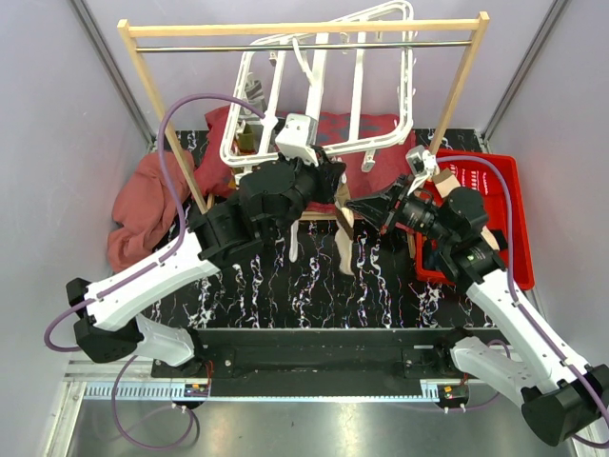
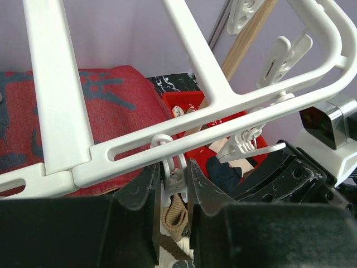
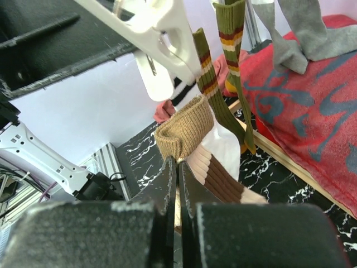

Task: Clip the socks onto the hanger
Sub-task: Clamp the sock onto the hanger.

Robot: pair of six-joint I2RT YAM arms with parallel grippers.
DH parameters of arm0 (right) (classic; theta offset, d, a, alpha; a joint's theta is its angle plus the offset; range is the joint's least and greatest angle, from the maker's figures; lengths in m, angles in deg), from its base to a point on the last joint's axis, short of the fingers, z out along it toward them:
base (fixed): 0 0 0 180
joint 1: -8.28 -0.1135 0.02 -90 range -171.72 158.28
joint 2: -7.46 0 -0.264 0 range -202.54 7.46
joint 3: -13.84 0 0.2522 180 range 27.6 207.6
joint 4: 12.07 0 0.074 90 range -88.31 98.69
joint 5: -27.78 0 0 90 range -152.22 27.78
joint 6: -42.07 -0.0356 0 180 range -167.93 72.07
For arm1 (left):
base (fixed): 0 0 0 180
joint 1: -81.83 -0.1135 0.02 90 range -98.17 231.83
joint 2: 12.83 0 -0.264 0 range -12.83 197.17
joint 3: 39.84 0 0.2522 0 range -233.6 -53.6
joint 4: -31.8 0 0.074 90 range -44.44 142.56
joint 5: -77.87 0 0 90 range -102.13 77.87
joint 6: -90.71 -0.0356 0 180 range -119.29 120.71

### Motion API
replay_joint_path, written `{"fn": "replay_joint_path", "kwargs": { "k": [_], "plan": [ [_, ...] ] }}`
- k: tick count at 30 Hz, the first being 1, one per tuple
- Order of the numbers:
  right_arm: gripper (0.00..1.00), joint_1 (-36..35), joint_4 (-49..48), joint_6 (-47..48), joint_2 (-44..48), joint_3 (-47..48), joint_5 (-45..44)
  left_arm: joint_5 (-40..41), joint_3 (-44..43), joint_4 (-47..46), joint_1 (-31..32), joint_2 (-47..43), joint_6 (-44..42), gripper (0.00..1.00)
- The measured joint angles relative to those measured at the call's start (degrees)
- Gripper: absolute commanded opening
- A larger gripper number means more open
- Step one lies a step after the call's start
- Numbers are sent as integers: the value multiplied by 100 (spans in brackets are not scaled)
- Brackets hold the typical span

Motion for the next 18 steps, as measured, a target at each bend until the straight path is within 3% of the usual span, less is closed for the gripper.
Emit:
{"fn": "replay_joint_path", "kwargs": {
  "k": [18],
  "plan": [
    [1, -37, -330, -177, -20, 7, 0, -2, 0, -2, -9, 28, 24, 0]
  ]
}}
